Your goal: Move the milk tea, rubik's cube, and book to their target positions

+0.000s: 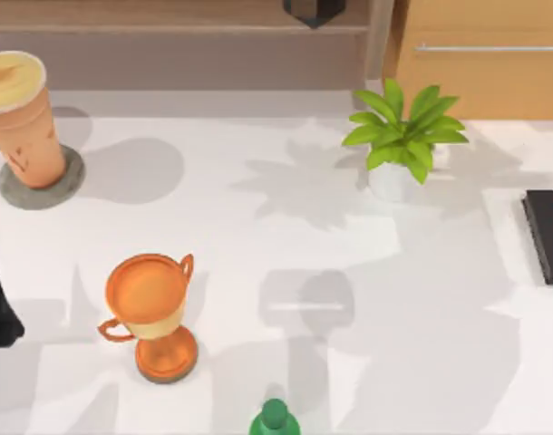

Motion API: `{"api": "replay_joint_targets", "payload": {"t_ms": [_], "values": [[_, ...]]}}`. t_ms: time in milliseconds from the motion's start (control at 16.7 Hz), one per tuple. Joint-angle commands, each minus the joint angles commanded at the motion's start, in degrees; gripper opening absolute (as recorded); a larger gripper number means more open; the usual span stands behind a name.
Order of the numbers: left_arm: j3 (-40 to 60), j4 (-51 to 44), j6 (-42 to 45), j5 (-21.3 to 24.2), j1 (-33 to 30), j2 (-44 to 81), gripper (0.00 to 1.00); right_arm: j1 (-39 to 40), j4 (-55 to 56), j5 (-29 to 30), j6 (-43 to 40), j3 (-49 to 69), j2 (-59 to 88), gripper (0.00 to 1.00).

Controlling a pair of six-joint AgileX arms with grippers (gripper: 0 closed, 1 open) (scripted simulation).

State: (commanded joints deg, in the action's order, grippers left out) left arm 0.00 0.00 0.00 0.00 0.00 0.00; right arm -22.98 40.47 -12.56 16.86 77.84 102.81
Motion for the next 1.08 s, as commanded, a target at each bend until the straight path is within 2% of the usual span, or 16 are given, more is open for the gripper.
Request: {"api": "replay_joint_targets", "payload": {"t_ms": [300,600,840,1080], "values": [[0.0,0.0,0.0,0.0,0.0,0.0,1.0,1.56,8.71,6.05,28.64,-19.43,-14.51,0.0],[0.0,0.0,0.0,0.0,0.0,0.0,1.0,4.86,10.78,6.71,55.16,-44.83,-19.08,0.0],[0.0,0.0,0.0,0.0,0.0,0.0,1.0,8.31,8.1,4.68,66.06,-58.97,-15.21,0.0],[0.0,0.0,0.0,0.0,0.0,0.0,1.0,10.13,6.17,3.22,68.1,-63.53,-11.55,0.0]]}}
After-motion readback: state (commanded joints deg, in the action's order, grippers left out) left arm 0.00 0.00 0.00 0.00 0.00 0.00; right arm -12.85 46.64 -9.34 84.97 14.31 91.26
